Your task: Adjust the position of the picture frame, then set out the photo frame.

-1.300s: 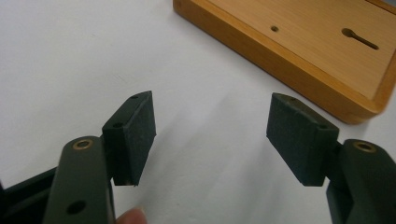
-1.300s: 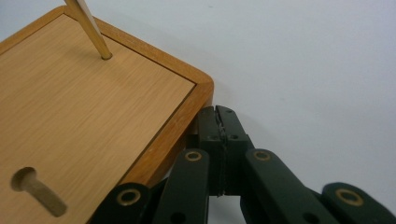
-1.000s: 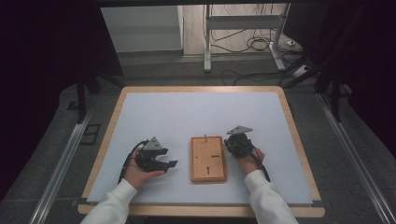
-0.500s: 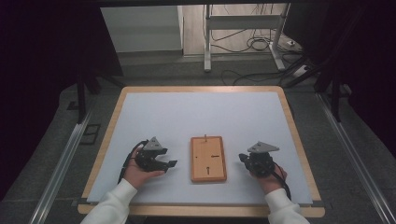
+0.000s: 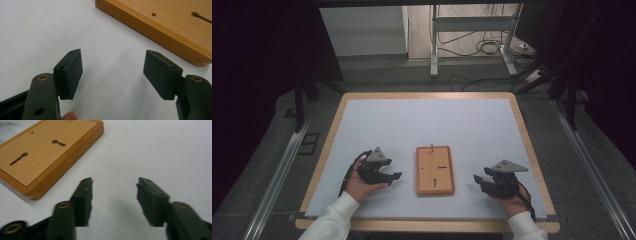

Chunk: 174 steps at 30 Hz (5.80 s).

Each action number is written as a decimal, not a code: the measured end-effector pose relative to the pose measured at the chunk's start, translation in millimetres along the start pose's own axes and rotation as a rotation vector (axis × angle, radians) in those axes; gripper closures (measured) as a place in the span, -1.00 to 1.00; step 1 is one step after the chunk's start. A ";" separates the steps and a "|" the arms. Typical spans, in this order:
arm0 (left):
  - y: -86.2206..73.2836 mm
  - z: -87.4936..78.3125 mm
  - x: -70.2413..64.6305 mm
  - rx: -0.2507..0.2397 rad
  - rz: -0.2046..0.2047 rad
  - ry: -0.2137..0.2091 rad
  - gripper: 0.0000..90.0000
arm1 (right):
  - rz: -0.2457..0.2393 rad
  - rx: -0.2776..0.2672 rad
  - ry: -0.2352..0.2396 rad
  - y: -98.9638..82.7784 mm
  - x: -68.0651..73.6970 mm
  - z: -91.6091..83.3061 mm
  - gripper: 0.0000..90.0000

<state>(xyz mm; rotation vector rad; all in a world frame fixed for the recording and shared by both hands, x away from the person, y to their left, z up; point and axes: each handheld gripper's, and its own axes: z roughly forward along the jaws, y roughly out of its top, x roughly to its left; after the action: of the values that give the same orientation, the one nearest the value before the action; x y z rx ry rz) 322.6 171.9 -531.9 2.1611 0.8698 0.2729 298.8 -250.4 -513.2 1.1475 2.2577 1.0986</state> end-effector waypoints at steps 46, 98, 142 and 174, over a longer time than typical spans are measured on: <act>87.0 36.6 -4.3 -0.071 0.061 -0.068 -0.22 | -0.046 -0.046 0.042 -1.2 3.5 1.3 -0.40; 107.2 96.9 3.6 -0.016 0.037 -0.192 0.86 | -0.136 -0.069 0.078 1.1 17.3 2.4 -0.42; 116.0 101.0 22.4 0.020 -0.039 -0.278 0.89 | -0.718 -0.024 -0.123 16.9 107.4 42.0 -0.39; 115.2 93.8 15.0 0.017 -0.022 -0.339 0.82 | -0.684 -0.107 -0.081 50.9 100.6 18.6 0.21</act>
<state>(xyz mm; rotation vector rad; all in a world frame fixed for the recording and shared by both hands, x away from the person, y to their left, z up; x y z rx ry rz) 433.0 73.3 -512.3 2.1293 0.7020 -0.1118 276.4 -142.4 -483.4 0.3089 2.2240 0.8488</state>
